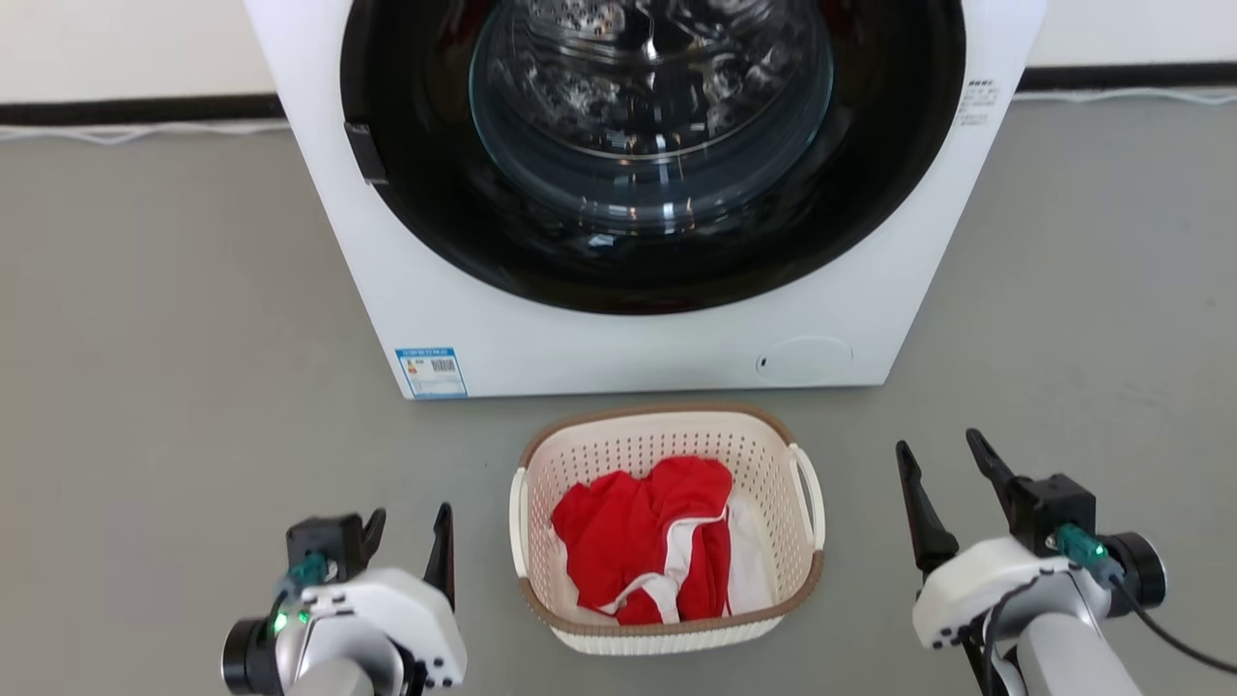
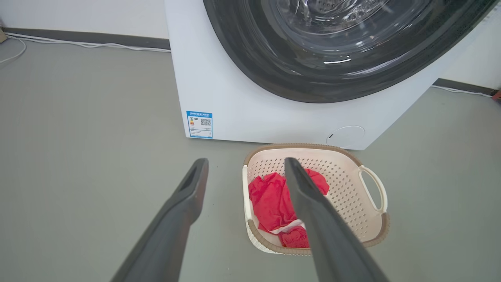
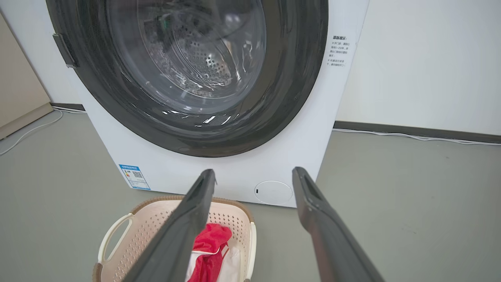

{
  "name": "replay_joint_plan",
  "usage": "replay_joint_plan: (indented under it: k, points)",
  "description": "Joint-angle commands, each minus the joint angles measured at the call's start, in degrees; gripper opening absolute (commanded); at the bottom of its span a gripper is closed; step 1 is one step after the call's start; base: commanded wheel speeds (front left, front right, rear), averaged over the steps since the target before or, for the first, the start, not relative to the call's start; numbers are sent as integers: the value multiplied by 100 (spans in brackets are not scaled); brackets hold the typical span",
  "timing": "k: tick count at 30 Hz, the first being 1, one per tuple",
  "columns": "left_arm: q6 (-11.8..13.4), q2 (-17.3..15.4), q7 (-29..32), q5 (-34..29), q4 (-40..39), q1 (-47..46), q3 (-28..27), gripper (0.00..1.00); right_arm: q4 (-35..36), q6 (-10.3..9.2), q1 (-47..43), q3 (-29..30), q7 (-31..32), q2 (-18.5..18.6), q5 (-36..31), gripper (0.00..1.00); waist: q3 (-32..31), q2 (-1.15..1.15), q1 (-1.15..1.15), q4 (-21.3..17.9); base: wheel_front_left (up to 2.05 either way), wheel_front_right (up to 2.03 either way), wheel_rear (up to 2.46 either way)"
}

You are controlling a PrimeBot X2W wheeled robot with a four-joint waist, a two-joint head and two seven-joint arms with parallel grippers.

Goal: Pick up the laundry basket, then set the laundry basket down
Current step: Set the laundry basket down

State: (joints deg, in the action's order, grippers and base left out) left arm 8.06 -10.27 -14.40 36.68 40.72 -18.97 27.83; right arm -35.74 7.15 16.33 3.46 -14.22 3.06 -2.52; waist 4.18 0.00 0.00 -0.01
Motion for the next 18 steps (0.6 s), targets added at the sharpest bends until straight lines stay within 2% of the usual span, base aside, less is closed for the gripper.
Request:
replay_joint_plan:
  k: [1, 10, 18]
  points:
    - [1, -102, -60, -126, -197, 53, -277, 100, 222, 34, -92, -166, -77, -18, -34, 100, -151, 0, 0, -4, 0, 0, 0]
    - [-4, 75, -60, -744, -935, 957, -1061, 100, 886, 34, -875, -72, -77, -18, 60, 100, -474, 0, 0, 17, 0, 0, 0]
    - [-94, 223, -60, -1098, -1228, 1368, -1530, 100, 1121, 34, -1215, -18, -78, -18, 142, 100, -546, 0, 0, -14, 0, 0, 0]
